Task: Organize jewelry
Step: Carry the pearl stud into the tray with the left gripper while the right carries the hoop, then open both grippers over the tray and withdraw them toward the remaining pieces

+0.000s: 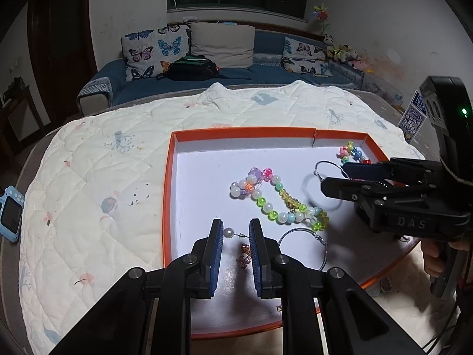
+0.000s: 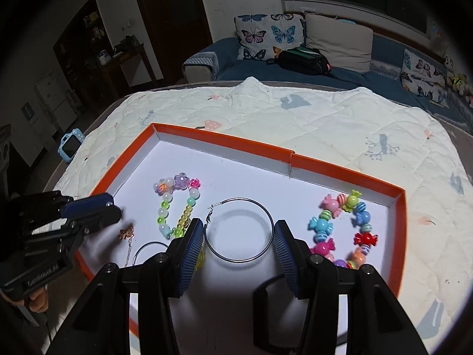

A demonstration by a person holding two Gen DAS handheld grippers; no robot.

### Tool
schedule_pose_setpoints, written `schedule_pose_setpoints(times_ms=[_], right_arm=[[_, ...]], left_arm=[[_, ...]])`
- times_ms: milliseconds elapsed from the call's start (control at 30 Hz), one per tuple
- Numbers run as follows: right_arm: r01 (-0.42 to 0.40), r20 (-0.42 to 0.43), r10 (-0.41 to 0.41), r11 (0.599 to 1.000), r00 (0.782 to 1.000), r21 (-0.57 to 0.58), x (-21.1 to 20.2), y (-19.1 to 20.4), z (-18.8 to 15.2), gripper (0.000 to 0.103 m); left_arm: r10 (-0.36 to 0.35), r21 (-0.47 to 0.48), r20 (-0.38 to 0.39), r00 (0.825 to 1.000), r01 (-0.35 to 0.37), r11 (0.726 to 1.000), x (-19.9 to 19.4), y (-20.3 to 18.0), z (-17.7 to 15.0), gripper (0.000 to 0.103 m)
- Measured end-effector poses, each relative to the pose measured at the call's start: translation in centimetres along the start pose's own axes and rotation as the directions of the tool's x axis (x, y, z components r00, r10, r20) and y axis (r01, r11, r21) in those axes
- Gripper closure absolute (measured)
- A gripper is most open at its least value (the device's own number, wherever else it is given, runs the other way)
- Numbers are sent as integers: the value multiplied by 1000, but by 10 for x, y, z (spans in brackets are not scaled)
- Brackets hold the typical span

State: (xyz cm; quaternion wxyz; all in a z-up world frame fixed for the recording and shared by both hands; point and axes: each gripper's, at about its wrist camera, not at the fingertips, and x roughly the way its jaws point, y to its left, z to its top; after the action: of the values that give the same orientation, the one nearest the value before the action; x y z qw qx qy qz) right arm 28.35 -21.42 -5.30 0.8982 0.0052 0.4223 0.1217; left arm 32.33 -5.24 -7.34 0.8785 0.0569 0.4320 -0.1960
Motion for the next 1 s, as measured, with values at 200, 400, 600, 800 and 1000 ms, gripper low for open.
schedule_pose_setpoints(times_ms=[200,400,600,800,1000], right_arm=[[0,-17,-1,1000,1000,-5,9,3,1,48],[0,-23,0,1000,1000,-7,12,2,2,48],[11,-16,-11,1000,1000,-20,8,5,3,48],[22,10,-22,999,1000,-49,-17,10,-2,48],[37,37,-34,997,999,-67,-49,18,-17,48]], left_arm=[[4,-3,-20,1000,-4,1000,7,0,0,83],[9,-8,-26,1000,-9,1000,9,0,-1,71],[25,-13,-13,1000,-25,1000,3,0,-2,63],[30,-20,16,999,-30,999,-20,-1,-6,63],[18,-10,44,999,-18,1000,-52,-10,-19,63]])
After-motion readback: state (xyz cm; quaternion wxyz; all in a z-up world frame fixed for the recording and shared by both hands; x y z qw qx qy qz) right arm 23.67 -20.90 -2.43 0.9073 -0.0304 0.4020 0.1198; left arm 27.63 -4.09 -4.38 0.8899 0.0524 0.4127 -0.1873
